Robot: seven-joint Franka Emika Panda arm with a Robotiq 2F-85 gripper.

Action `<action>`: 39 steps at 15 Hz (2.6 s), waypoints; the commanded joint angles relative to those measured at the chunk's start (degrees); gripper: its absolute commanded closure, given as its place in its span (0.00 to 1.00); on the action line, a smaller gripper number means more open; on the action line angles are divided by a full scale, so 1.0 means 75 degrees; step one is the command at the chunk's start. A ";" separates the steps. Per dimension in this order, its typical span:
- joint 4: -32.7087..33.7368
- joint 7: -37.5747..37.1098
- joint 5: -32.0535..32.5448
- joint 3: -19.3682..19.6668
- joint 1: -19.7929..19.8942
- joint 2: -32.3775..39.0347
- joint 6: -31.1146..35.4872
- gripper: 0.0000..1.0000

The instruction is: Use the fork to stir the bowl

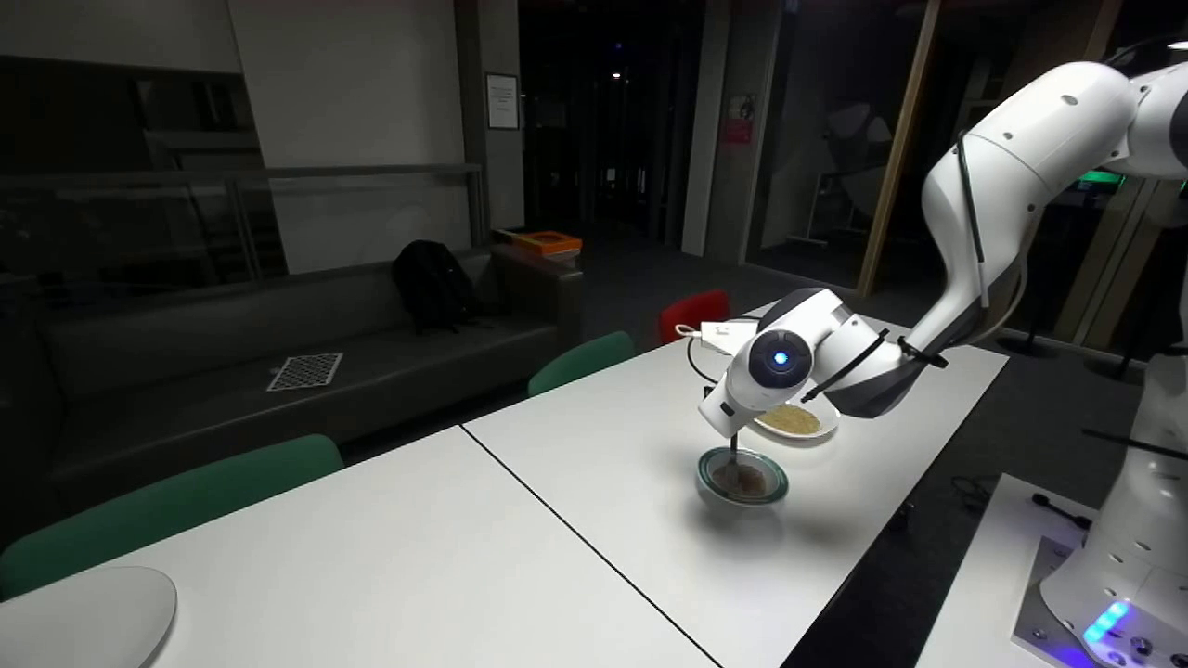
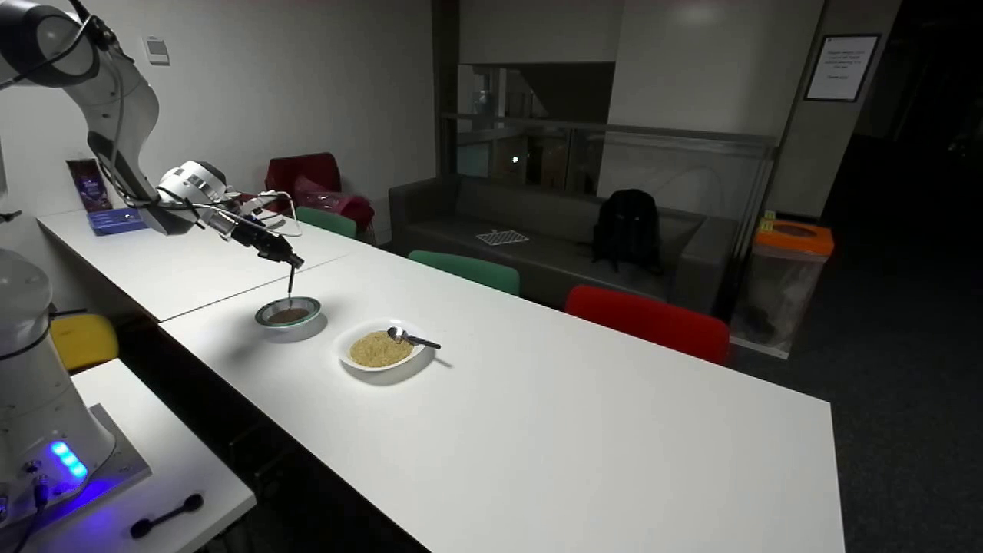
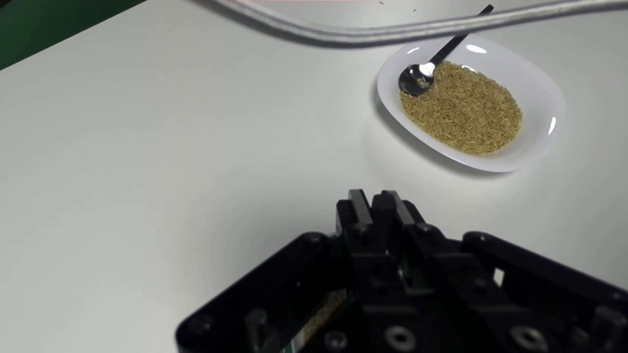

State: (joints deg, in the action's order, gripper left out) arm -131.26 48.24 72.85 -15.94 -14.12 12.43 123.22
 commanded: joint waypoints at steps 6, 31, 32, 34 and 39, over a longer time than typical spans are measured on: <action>0.0445 0.0117 -0.0015 0.0091 0.0031 0.0350 -0.0139 0.97; 0.0154 -0.0019 0.0085 0.0402 0.0208 0.0024 -0.0085 0.97; 0.0126 -0.0026 0.0079 0.0421 0.0221 0.0011 -0.0086 0.97; 0.0075 -0.0037 0.0082 0.0455 0.0236 -0.0018 -0.0095 0.97; -0.0140 -0.0024 0.0059 0.0520 0.0301 -0.0184 -0.0166 0.97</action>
State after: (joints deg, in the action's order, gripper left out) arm -129.64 48.19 72.91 -11.90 -12.65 14.23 123.22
